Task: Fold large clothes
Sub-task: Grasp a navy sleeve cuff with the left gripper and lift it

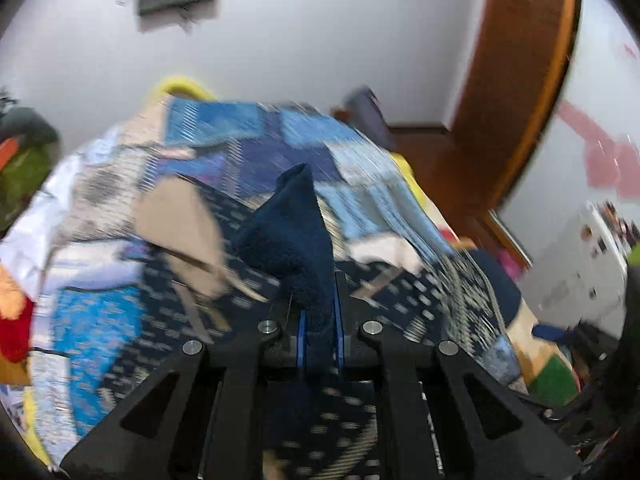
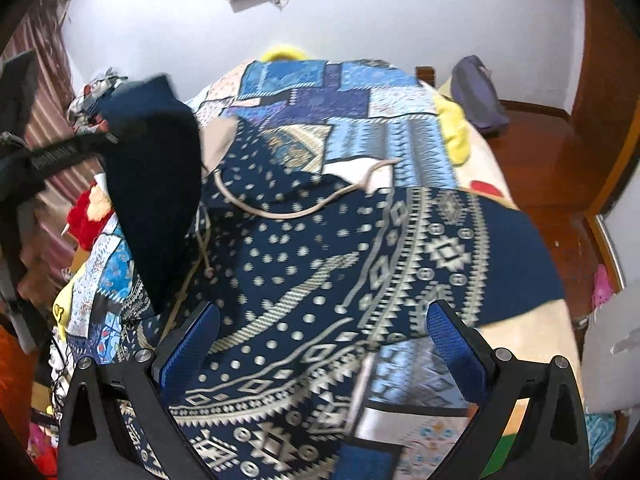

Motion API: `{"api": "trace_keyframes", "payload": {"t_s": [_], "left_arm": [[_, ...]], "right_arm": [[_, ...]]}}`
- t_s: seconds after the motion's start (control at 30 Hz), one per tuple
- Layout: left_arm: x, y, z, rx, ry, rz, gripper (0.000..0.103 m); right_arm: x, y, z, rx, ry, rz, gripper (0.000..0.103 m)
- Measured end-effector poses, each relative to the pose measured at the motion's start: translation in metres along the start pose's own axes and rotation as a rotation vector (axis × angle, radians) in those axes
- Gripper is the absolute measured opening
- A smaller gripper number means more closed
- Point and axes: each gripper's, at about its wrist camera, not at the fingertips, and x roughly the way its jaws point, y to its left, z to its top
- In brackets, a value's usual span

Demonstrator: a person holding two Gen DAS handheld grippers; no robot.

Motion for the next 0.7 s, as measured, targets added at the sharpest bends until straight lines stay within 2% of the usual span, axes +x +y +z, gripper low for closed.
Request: {"api": "trace_keyframes", "payload": {"t_s": [0.13,0.27,0.37,0.47,0.53,0.57,0.6,0.7], "left_arm": [[0.061,-0.043,-0.027,0.043,0.154,-0.064,0.01],[0.094,-0.064,-0.061,0.095,0.269,-0.082,0.011],[0.101,-0.075,-0.077,0.138,0.316,-0.097,0.014],[0.087,-0.078,-0.08,0.176,0.323,-0.116,0.03],[0.066,-0.073,-0.076,0.171,0.289,-0.144,0.047],[0.052,-0.068,-0.073,0.169,0.257,-0.141,0.063],[0.04,-0.062,-0.07,0.166,0.224,-0.133,0.074],[0.002,-0.026,-0.065,0.151,0.127,-0.074,0.08]], "right_arm": [[-0.01,-0.018,-0.006,0.011,-0.006,-0.032,0.103],[-0.016,-0.035,-0.015,0.028,0.006,-0.054,0.103],[-0.016,-0.044,-0.022,0.036,0.017,-0.073,0.103],[-0.015,-0.05,-0.025,0.048,0.026,-0.085,0.103],[-0.014,-0.05,-0.025,0.057,0.03,-0.084,0.103],[-0.013,-0.049,-0.024,0.063,0.033,-0.081,0.103],[-0.012,-0.047,-0.022,0.063,0.031,-0.075,0.103],[-0.008,-0.034,-0.015,0.042,0.025,-0.064,0.103]]}}
